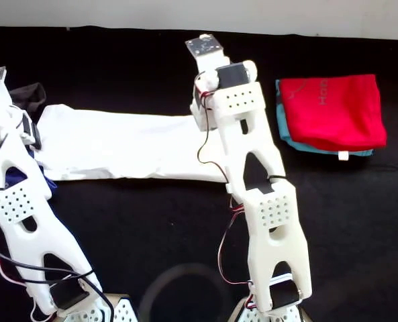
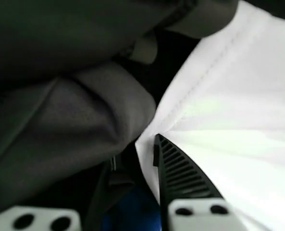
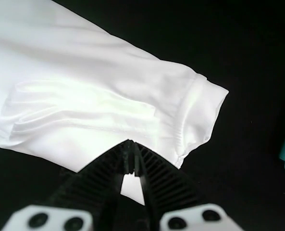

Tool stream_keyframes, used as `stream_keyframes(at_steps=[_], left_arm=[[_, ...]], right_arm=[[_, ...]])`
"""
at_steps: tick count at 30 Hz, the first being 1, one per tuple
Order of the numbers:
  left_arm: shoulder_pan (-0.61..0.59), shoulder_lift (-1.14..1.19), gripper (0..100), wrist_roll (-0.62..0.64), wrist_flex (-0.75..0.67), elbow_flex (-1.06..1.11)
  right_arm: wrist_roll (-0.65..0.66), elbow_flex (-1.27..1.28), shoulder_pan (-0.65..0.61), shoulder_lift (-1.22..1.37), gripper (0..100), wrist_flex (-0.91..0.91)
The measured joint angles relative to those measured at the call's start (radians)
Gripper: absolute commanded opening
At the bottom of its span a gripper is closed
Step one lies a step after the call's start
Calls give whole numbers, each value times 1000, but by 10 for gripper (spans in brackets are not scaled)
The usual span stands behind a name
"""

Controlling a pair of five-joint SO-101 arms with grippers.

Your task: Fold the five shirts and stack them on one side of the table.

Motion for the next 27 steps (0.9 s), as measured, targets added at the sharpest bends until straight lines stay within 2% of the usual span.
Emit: stream_keyframes(at_steps=[5,12,18,27], left_arm=[[86,55,123,-2,123,-104],[115,64,125,5,216,-262],[115,64,123,5,229,-342],[170,74,126,5,229,-342]], right_arm=[[0,-3,15,28,6,-2],[0,-11,29,236,6,-127],[0,-31,77,304,6,-175],[135,-110,209,316,6,-80]])
